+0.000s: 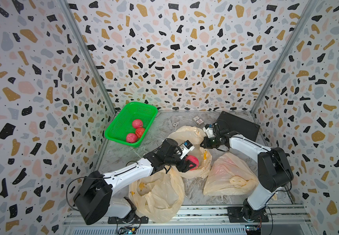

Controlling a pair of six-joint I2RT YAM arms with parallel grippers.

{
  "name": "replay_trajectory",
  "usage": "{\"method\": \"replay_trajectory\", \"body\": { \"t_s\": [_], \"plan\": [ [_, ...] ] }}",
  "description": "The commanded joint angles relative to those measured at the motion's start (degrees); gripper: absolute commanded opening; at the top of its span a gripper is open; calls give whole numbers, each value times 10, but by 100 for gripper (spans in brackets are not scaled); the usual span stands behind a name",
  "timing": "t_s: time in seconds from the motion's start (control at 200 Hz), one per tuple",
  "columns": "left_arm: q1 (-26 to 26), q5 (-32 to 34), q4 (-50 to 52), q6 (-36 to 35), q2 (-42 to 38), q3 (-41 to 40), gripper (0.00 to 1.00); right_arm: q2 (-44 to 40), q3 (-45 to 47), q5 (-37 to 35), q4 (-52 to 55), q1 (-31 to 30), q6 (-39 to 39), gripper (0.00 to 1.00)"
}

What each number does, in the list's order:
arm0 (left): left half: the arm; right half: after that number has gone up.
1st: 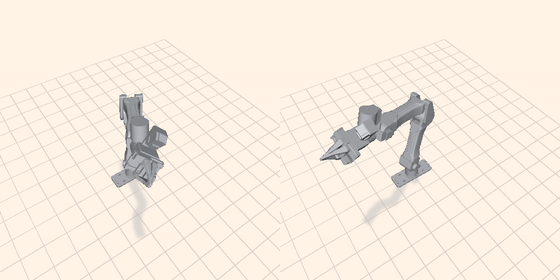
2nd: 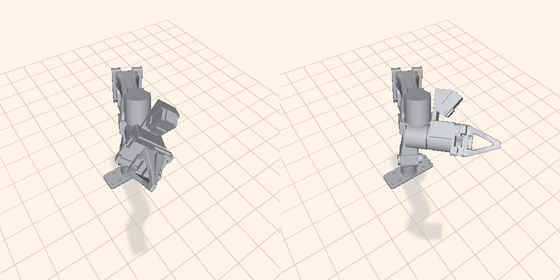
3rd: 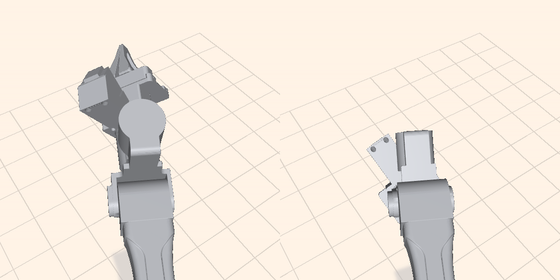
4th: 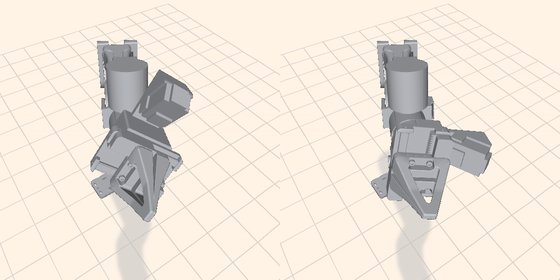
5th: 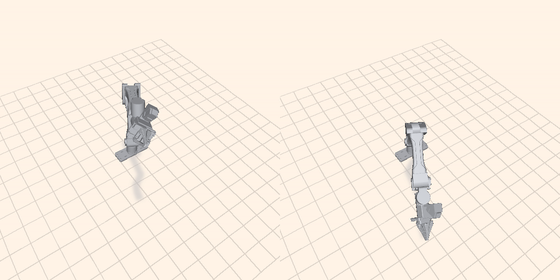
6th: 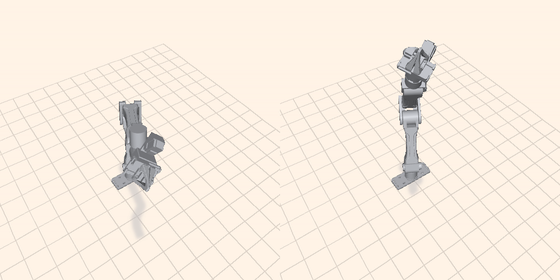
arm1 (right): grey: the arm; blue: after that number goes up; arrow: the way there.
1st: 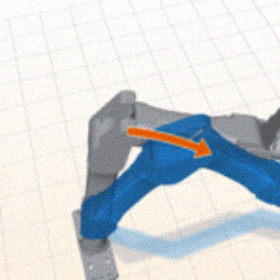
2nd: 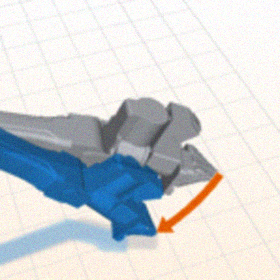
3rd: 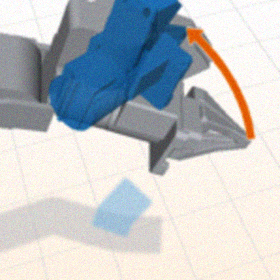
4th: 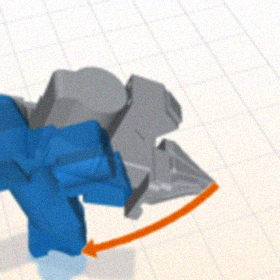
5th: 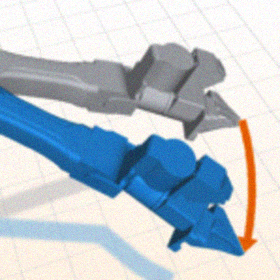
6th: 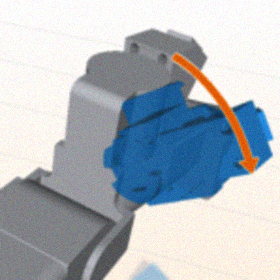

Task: Untie the knot of a plastic bag & take out the apple
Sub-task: Pick up the apple from the plastic bag, then place the apple in the basket.

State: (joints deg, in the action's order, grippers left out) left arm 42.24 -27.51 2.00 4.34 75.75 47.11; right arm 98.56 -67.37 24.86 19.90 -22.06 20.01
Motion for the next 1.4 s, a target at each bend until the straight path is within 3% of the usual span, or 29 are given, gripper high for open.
{"method": "replay_trajectory", "body": {
  "t_s": [0.0, 0.19, 0.28, 0.486, 0.536, 0.666, 0.701, 0.736, 0.751, 1.126, 1.392],
  "plan": [
    [-36, 26, -21, 49, -45, 8, 65, 3, -43, -44, 8, 1, 3, 0],
    [-126, 74, 58, 105, -75, 103, 68, 28, -92, -116, -38, 1, 6, 0],
    [-184, 67, 107, 124, -72, 150, 68, 51, -121, -137, -60, 2, 3, 0],
    [-284, 88, 180, 120, -31, 229, 68, 107, -177, -158, -79, 4, -3, 3],
    [-309, 91, 183, 124, -14, 236, 68, 114, -177, -158, -85, 5, -6, 13],
    [-360, 133, 193, 120, 35, 260, 68, 112, -161, -130, -119, 10, -9, 51],
    [-374, 139, 186, 123, 46, 264, 68, 105, -155, -115, -130, 10, -12, 64],
    [-387, 148, 175, 127, 59, 266, 68, 99, -154, -104, -132, 10, -11, 95],
    [-392, 153, 171, 129, 65, 268, 68, 96, -155, -99, -130, 10, -12, 99],
    [-484, 232, 132, 130, 219, 328, 71, 0, -170, -2, 17, 9, -14, 99],
    [-517, 281, 108, 115, 284, 345, 88, -83, -134, -38, 135, 9, -56, 99]
  ]
}}
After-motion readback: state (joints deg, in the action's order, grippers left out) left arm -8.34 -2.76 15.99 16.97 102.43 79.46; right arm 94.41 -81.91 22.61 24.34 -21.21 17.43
